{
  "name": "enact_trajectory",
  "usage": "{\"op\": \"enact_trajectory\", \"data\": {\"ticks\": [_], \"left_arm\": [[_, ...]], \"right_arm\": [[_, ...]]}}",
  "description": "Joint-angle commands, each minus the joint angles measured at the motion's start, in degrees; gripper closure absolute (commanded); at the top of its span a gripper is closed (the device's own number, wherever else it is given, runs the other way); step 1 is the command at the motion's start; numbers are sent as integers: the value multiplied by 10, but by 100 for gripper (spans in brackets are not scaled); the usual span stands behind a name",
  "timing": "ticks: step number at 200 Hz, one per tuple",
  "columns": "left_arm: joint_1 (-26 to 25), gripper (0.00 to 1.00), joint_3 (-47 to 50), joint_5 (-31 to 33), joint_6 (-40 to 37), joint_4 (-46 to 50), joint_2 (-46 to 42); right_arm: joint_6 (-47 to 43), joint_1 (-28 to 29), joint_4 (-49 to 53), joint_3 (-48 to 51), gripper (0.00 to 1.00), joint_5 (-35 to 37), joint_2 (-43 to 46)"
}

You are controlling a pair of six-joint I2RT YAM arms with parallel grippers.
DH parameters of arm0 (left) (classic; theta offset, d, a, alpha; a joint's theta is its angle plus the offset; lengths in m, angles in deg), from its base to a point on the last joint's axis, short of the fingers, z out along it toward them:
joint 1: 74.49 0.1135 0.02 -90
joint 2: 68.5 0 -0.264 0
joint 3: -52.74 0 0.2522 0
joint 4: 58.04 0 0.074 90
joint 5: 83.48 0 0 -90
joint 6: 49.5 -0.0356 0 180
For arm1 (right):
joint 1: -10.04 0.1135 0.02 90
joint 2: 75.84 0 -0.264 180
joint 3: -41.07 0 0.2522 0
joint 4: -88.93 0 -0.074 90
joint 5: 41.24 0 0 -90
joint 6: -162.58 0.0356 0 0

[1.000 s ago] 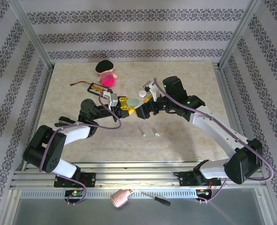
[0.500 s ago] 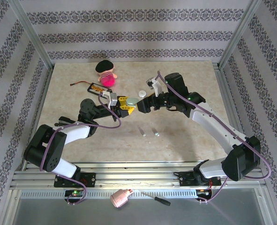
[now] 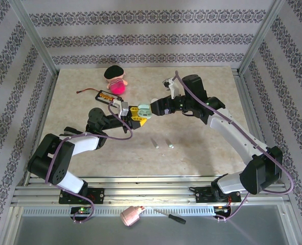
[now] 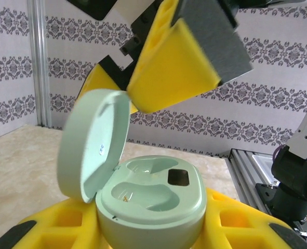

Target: Insert the wireless bluetooth earbuds into the charging case

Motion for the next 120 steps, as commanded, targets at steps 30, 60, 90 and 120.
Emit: {"op": "enact_trajectory", "data": {"ticks": [30, 60, 90, 120], "left_arm": [[0, 74, -4, -29, 26, -82, 5], [1, 74, -6, -27, 31, -87, 8], [1, 74, -6, -13, 31, -92, 13], [3, 74, -2, 25, 13, -72, 8]], "right_arm": [[15, -8, -2, -11, 11, 27, 0], [15, -8, -11, 0, 11, 14, 21], [5, -7, -14, 11, 11, 3, 39], [-13, 0, -18, 32, 10, 8, 67]]}}
